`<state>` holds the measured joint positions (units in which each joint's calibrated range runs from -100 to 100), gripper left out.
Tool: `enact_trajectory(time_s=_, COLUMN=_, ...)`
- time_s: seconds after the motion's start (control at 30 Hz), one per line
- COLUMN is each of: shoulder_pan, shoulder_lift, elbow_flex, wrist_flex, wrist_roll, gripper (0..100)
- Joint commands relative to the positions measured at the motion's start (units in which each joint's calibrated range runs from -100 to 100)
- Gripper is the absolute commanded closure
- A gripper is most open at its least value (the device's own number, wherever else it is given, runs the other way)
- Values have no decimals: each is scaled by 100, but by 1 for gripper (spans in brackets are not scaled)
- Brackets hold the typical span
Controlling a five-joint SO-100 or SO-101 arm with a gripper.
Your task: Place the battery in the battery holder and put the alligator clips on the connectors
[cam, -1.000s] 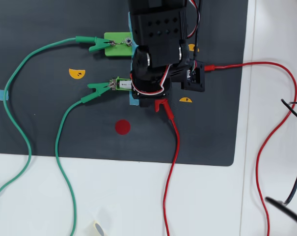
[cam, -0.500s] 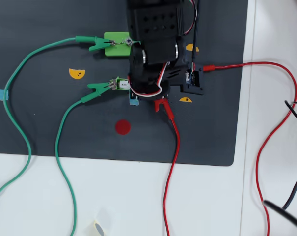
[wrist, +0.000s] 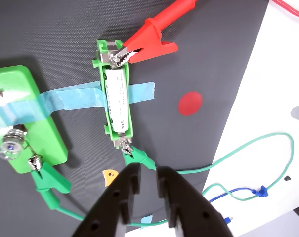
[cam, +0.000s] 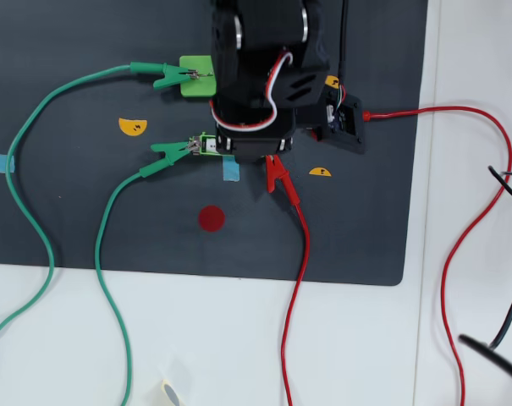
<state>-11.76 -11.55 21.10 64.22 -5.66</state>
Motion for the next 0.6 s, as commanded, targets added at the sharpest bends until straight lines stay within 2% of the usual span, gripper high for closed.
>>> enact_trajectory(time_s=0.0, shoulder_pan=-879, shoulder_lift=-848, elbow_flex=-75, wrist_flex=810, wrist_roll=-57, gripper=99)
enact_trajectory(time_s=0.03, shoulder_pan=-1171, shoulder_lift=-882, elbow_flex=-75, wrist_flex=845, wrist_roll=-150, gripper=99)
enact_trajectory(time_s=0.1, shoulder_pan=-1989, shoulder_lift=-976, elbow_flex=-84, wrist_flex=836, wrist_roll=-749, gripper=99)
enact_trajectory(time_s=0.17, shoulder_pan=-2645, shoulder_lift=-891, elbow_flex=-66, wrist_flex=484, wrist_roll=-968, gripper=91)
enact_trajectory(time_s=0.23, shoulder_pan=-2858, shoulder_lift=-891, elbow_flex=21, wrist_flex=320, wrist_roll=-1104, gripper=89)
enact_trajectory(time_s=0.3, shoulder_pan=-3009, shoulder_lift=-891, elbow_flex=364, wrist_flex=-359, wrist_roll=-1244, gripper=89)
enact_trajectory(time_s=0.37, shoulder_pan=-3070, shoulder_lift=-882, elbow_flex=1153, wrist_flex=-1545, wrist_roll=-1255, gripper=89)
enact_trajectory(time_s=0.43, shoulder_pan=-3100, shoulder_lift=-874, elbow_flex=1662, wrist_flex=-2155, wrist_roll=-1260, gripper=88)
enact_trajectory(time_s=0.57, shoulder_pan=-3160, shoulder_lift=96, elbow_flex=1951, wrist_flex=-2387, wrist_roll=-1573, gripper=88)
